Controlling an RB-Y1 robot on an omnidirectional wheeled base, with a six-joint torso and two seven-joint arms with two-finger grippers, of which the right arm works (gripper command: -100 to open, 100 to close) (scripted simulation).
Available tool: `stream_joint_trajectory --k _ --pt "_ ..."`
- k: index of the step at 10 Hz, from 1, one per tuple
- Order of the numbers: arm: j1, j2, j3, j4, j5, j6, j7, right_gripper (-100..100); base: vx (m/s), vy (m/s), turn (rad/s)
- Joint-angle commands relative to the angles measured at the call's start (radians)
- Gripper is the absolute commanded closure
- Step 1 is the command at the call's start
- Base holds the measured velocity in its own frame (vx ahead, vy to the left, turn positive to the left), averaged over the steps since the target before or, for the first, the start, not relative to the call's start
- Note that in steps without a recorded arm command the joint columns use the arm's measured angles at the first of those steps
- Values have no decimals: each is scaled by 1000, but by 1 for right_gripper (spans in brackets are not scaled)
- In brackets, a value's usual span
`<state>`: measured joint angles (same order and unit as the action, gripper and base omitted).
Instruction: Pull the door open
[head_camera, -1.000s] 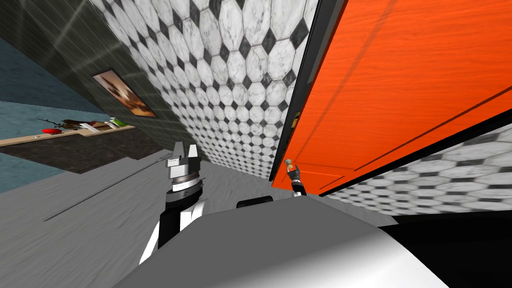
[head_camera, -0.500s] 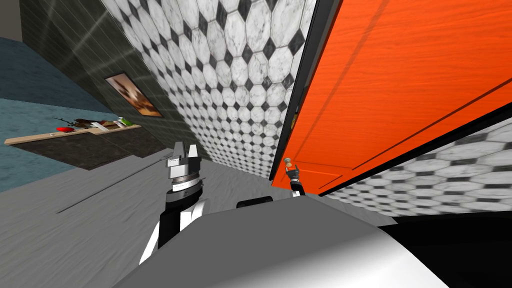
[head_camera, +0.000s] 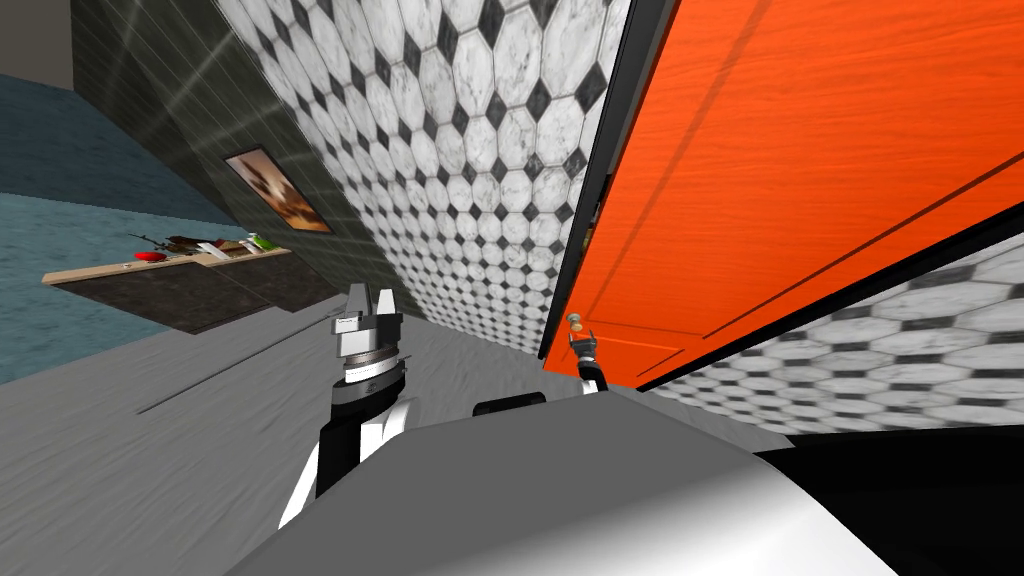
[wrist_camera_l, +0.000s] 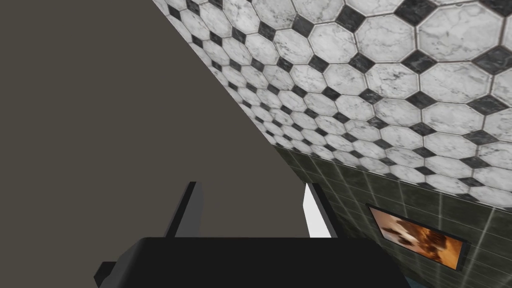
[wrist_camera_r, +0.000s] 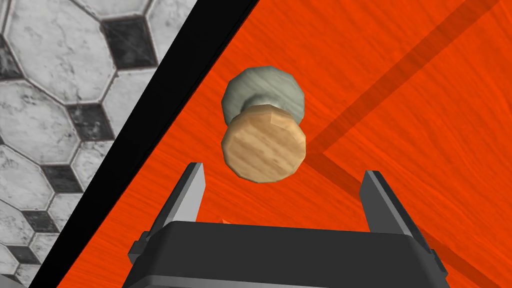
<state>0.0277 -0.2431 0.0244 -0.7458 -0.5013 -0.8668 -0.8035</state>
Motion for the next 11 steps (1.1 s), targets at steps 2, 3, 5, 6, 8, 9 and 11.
stream_joint_trajectory --k 2,3,5,6,8,9,11 --pt "-6 10 12 -7 -34 8 -76 -100 -52 -10 44" --pt "-6 10 12 -7 -34 8 -91 -100 -44 -12 15" --pt "-9 15 18 -11 -50 12 -131 -100 -43 -6 21" --pt "-12 20 24 -15 -66 16 -171 -100 -43 -4 27" --pt "-14 24 29 -19 -81 20 -210 -100 -58 -6 34" --pt "-16 29 35 -22 -96 23 -247 -100 -50 -7 26" --pt "-19 33 40 -26 -110 26 -281 -100 -60 -17 28"
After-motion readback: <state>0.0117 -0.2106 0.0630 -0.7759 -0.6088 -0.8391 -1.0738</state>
